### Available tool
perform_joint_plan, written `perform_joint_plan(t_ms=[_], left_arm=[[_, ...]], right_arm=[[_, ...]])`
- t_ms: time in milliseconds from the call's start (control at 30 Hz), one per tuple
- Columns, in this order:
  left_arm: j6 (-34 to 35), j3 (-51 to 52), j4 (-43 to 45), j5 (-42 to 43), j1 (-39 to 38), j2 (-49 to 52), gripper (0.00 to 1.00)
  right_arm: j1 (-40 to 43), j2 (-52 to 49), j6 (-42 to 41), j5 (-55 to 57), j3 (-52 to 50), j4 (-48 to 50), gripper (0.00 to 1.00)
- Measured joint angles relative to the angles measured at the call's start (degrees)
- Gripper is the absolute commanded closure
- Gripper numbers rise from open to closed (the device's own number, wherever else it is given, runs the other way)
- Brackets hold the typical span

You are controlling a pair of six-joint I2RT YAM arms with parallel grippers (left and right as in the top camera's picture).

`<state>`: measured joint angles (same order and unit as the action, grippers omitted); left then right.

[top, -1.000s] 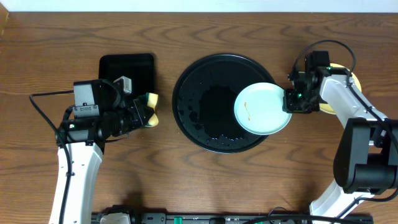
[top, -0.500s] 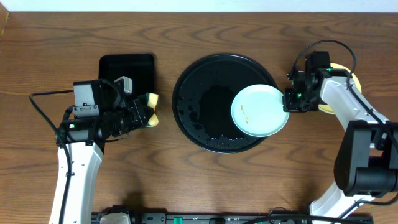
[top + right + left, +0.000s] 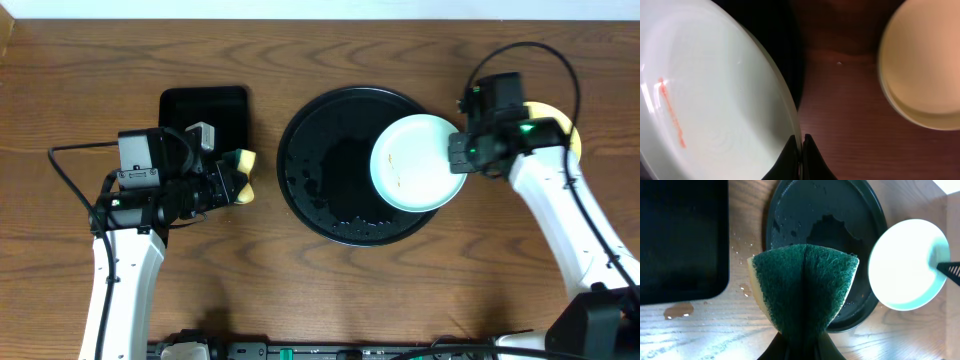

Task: Clean dirty plates on tray and stack at the side
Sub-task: 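Lift the sponge with the left gripper and move it onto the blue plate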

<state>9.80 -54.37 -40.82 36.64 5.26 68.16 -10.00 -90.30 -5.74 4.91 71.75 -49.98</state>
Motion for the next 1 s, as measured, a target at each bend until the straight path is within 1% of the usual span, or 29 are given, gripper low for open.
perform_joint_plan(t_ms=[133,333,533,667,733,800,900,1000], left_arm=[[-2.21,0.0,1.62,0.0,0.0,0.0,0.92],[-2.89,0.0,2.29,0.02,-0.39,0.0,0.92],[-3.48,0.0,3.52,0.04,-4.15,0.0,0.92],[-3.67,0.0,4.22,0.04,-6.97,0.0,0.92],[-3.58,0.0,4.52,0.02,-7.91,0.0,0.92],[-2.82,0.0,4.9,0.02,-8.9,0.0,0.92],[-1.11,0.0,5.22,0.02,-10.49,0.0,0.92],[1.01,0.0,5.66,0.0,-12.39,0.0,0.92]], right_arm=[[-7.41,0.0,-3.43,10.8,0.0,0.96,0.99],[-16.76,0.0,-8.52,25.18,0.0,1.66,0.99],[-22.38,0.0,-11.65,38.1,0.0,5.05,0.99],[-26.03,0.0,-12.15,43.8,0.0,6.12,0.99],[-26.67,0.0,-12.31,42.93,0.0,5.95,0.99],[-25.92,0.0,-12.5,38.97,0.0,5.2,0.99],[-22.01,0.0,-12.9,30.45,0.0,4.11,0.99],[-15.85,0.0,-13.11,22.51,0.0,3.52,0.99]])
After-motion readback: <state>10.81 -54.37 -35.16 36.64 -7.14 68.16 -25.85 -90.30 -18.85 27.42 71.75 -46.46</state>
